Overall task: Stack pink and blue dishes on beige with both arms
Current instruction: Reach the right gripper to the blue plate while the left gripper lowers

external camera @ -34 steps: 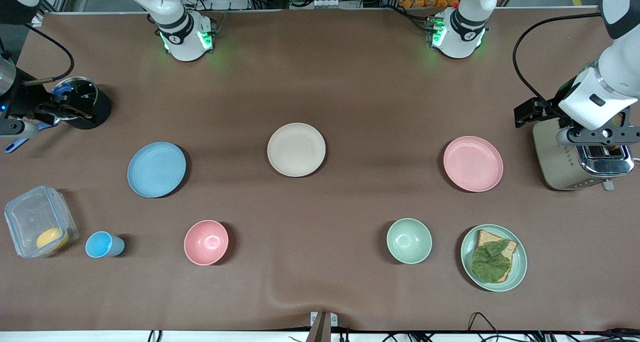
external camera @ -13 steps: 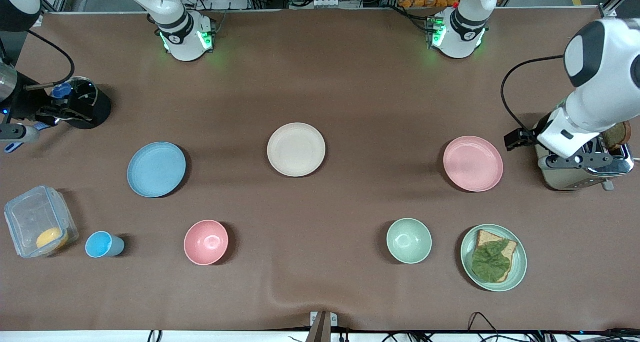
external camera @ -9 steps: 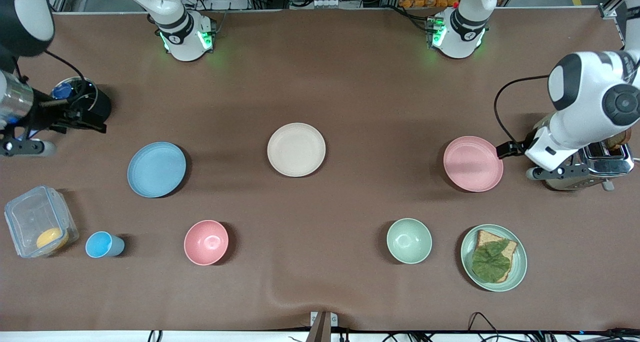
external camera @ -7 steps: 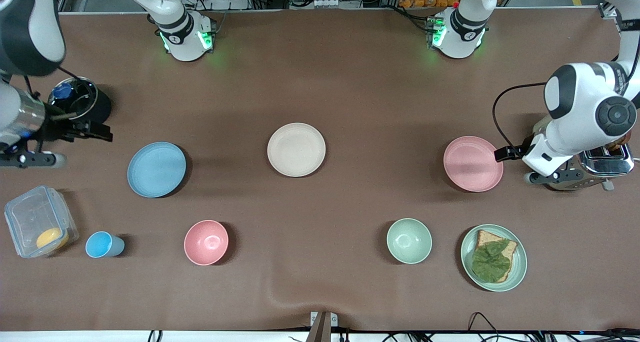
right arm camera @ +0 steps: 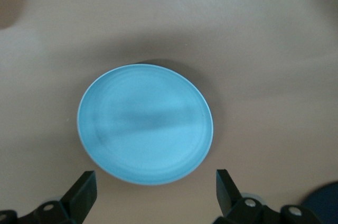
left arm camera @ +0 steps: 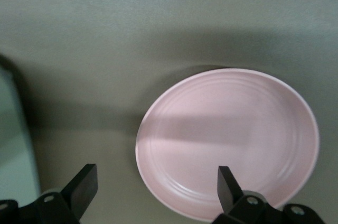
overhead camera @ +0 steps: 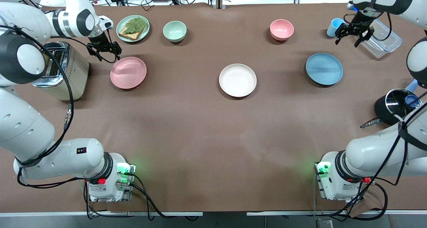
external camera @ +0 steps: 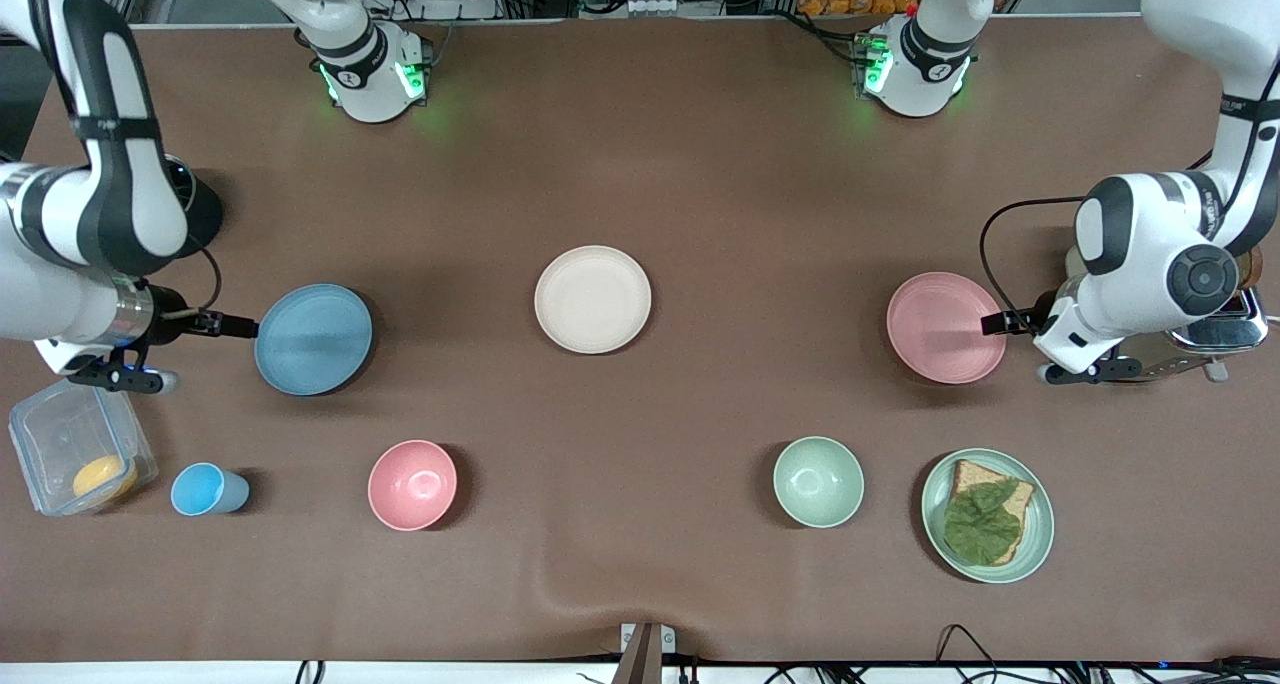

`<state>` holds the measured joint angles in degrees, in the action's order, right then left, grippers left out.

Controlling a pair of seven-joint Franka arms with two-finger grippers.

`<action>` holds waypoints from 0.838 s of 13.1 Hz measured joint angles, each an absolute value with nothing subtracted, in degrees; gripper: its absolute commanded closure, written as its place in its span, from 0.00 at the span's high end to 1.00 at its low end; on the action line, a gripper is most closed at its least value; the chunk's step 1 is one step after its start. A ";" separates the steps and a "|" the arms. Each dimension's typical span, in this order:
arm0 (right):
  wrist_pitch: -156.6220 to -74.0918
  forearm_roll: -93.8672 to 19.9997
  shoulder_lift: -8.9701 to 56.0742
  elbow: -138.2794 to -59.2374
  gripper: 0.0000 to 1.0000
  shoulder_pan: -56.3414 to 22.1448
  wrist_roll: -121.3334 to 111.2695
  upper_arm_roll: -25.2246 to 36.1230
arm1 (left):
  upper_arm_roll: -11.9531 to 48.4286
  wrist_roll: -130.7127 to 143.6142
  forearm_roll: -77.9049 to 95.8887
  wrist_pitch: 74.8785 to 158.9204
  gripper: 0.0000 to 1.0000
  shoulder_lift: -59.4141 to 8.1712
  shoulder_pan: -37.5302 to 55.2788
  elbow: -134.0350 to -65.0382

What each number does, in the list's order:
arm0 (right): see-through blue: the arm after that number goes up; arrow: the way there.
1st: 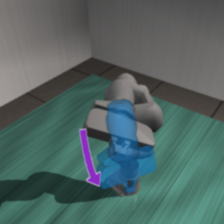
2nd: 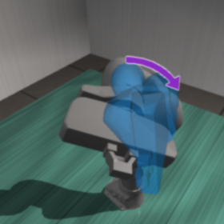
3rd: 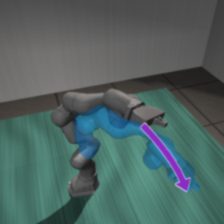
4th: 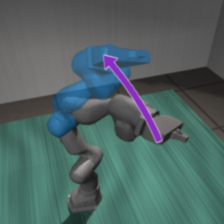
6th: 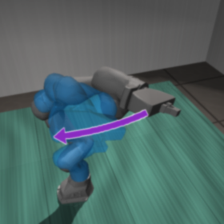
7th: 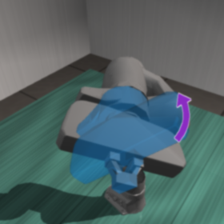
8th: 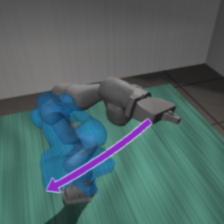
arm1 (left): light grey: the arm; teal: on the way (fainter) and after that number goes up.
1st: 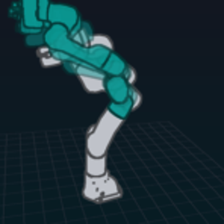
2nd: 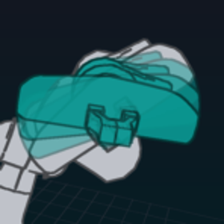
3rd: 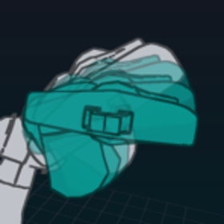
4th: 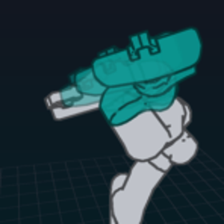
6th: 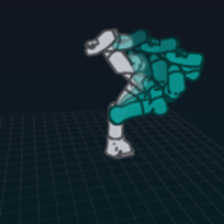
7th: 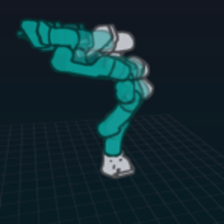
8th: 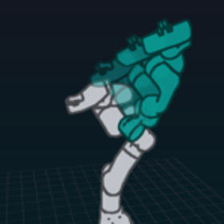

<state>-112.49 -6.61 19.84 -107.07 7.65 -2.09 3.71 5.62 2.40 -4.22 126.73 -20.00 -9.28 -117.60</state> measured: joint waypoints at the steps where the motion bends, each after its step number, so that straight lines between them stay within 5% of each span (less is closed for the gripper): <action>1: -114.06 -8.83 21.98 -107.10 1.00 9.46 -3.47 3.74 | 5.58 1.16 -4.54 127.92 1.00 -21.24 -10.00 -117.62; 4: -115.95 -13.09 27.63 -107.05 1.00 13.10 -5.18 3.77 | 5.56 -0.53 -6.53 130.10 0.93 -23.68 -11.72 -117.61; 9: -117.90 -18.21 33.70 -106.75 0.67 16.37 -12.46 3.78 | 5.61 -0.57 -6.71 131.05 0.72 -25.38 -12.20 -117.60; 11: -117.88 -18.55 34.07 -106.68 0.61 16.43 -12.73 3.67 | 5.65 -0.57 -6.72 131.63 0.60 -26.27 -12.20 -117.60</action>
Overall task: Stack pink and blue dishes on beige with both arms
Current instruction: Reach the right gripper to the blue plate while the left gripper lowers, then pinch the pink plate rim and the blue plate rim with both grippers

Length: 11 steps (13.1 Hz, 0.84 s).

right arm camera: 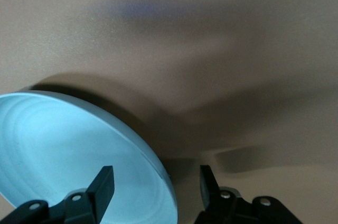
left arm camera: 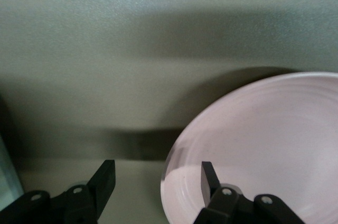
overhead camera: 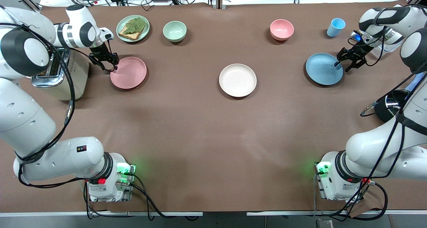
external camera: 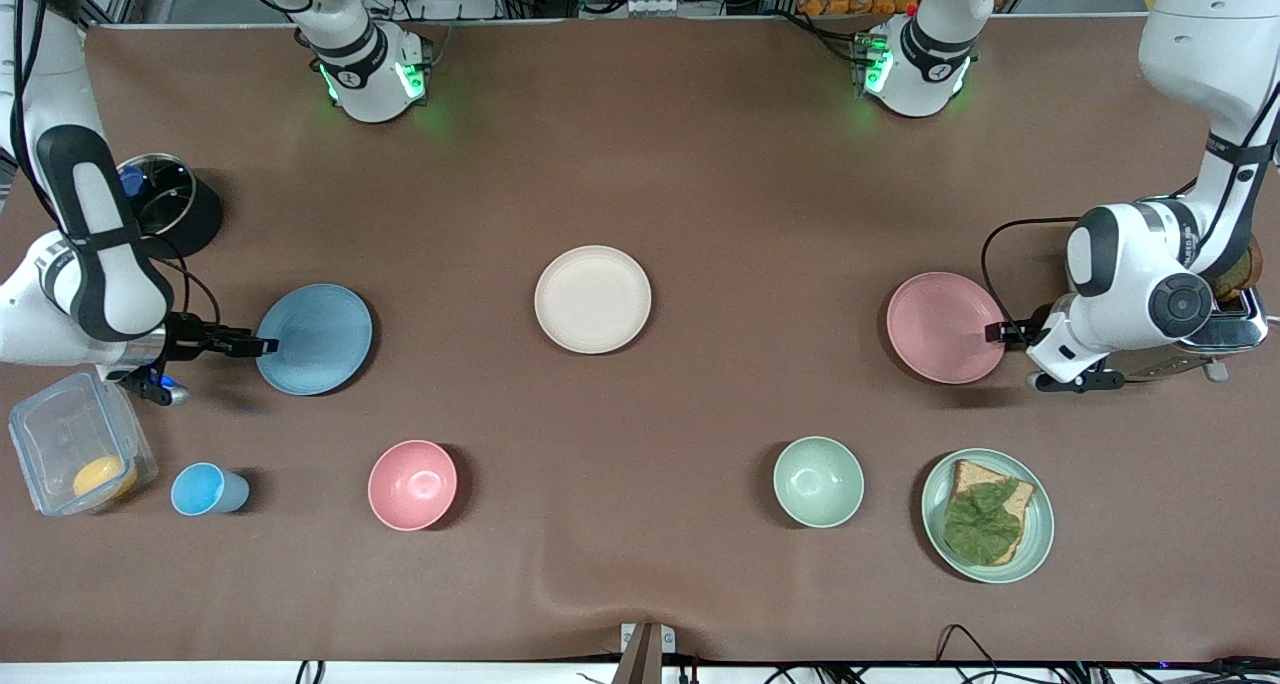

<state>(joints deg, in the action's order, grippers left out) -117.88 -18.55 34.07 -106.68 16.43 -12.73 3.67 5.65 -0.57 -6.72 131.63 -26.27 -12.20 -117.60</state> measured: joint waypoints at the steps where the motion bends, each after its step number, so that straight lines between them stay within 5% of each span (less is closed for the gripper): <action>1: -117.84 -18.68 34.24 -106.67 0.61 16.43 -12.73 3.58 | 5.65 -0.57 -6.72 131.85 0.49 -26.67 -12.20 -117.60; 3: -117.82 -18.80 34.81 -106.65 0.57 16.43 -12.74 3.55 | 5.68 -0.57 -6.72 132.25 0.29 -27.13 -12.20 -117.59; 5: -117.80 -18.82 35.16 -106.47 0.39 16.44 -12.76 3.58 | 5.70 -0.57 -6.72 132.31 0.03 -27.21 -12.20 -117.59; 8: -117.55 -18.83 35.18 -106.30 0.05 16.44 -12.79 3.55 | 5.84 -0.57 -6.60 132.20 0.00 -27.03 -12.20 -117.50; 11: -116.83 -18.89 35.19 -105.87 0.00 16.43 -13.21 3.30 | 5.94 -0.57 -4.93 132.19 0.00 -26.97 -12.25 -117.31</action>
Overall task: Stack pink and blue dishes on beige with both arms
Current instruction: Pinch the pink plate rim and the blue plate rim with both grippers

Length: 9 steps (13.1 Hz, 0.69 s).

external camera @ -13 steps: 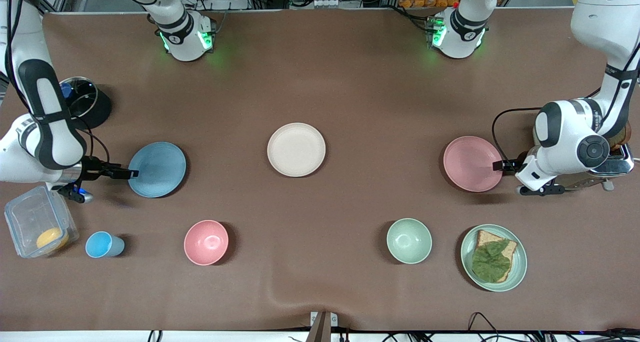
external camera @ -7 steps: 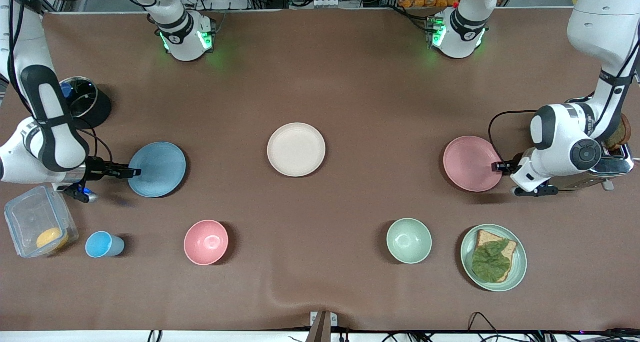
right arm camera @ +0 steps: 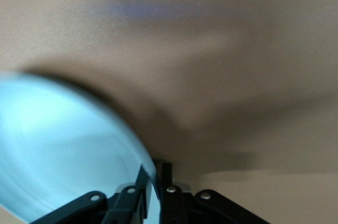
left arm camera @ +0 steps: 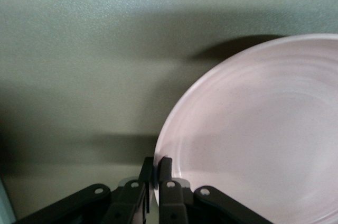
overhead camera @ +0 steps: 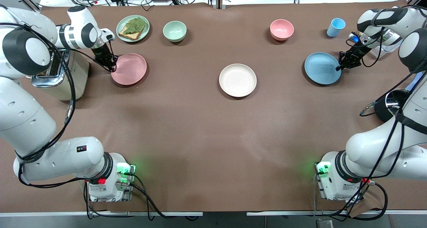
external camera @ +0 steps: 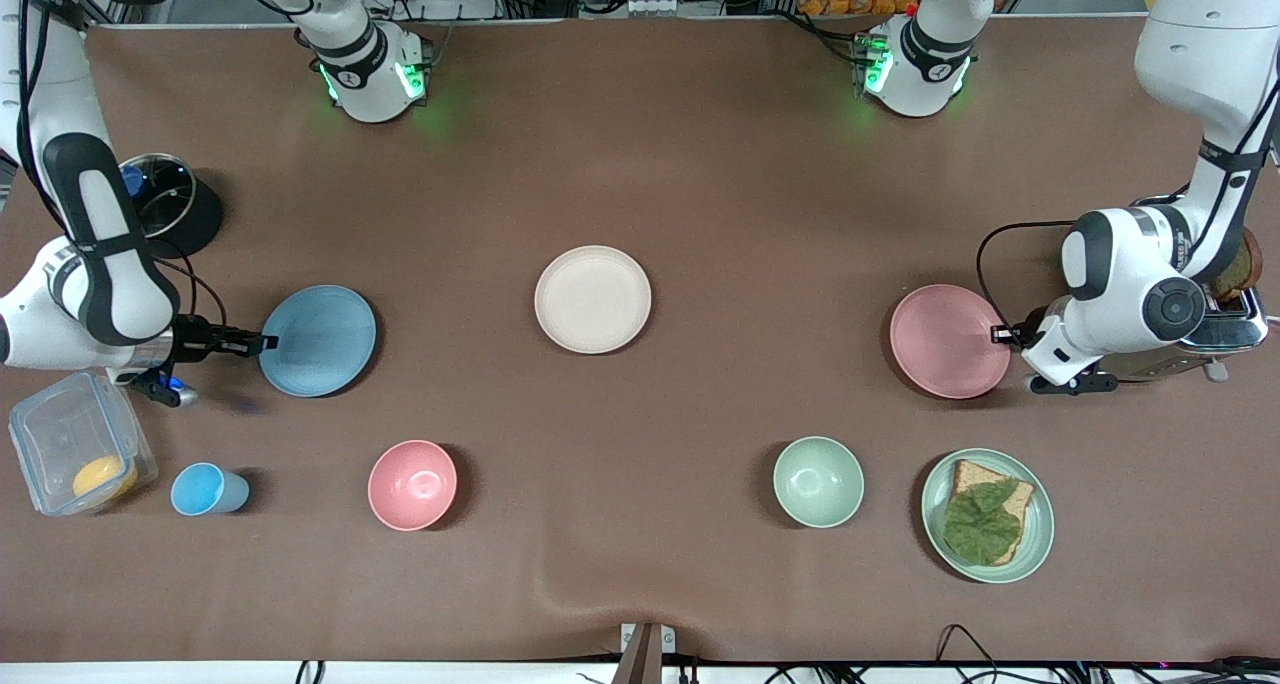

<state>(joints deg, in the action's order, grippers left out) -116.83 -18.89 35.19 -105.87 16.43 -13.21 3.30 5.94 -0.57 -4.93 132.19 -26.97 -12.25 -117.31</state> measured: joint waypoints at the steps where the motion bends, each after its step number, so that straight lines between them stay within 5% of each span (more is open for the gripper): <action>1: -116.77 -18.89 35.21 -105.57 0.00 16.43 -13.49 3.20 | 6.39 -0.57 -3.96 131.77 0.00 -26.97 -12.33 -117.12; 9: -113.33 -18.89 35.21 -103.27 0.00 16.47 -15.97 3.36 | 23.15 8.11 5.62 114.61 0.00 -23.90 -11.38 -103.95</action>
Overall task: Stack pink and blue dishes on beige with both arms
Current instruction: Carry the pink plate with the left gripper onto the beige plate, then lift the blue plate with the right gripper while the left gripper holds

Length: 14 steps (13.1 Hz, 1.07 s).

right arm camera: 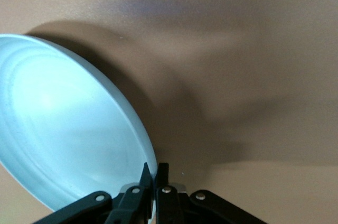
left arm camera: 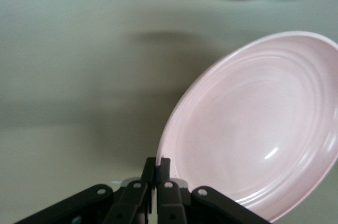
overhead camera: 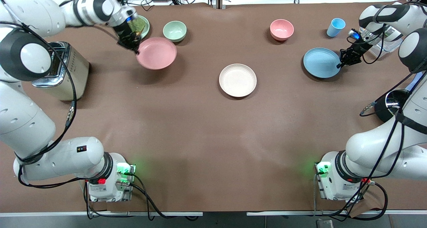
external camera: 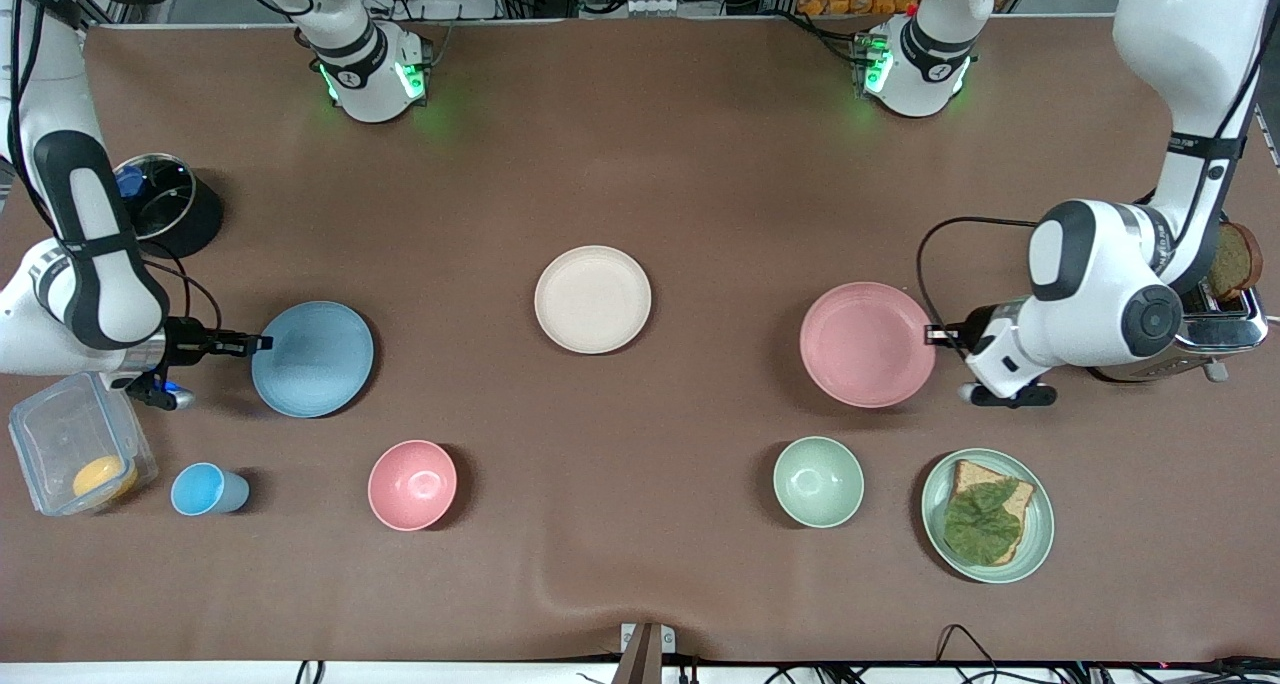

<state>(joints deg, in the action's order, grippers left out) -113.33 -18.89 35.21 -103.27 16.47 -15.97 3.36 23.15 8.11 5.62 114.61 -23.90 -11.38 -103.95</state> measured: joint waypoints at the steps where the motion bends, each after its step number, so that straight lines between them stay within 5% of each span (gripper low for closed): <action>1: -112.73 -18.89 35.21 -102.97 0.00 16.49 -16.03 3.38 | 25.56 11.63 5.79 114.12 0.00 -23.95 -10.45 -102.43; 9: -110.01 -18.86 35.24 -100.87 0.00 17.15 -17.88 3.64 | 28.67 45.25 6.04 120.06 0.00 -32.97 14.40 -93.31; 14: -109.70 -18.86 35.25 -100.58 0.00 17.25 -18.26 3.66 | 28.38 47.34 6.04 129.59 0.00 -40.56 19.42 -92.70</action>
<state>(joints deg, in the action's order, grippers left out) -109.70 -18.86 35.25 -100.58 17.25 -18.26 3.66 28.38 47.34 6.04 129.59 -40.56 19.42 -92.70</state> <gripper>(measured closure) 0.956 0.956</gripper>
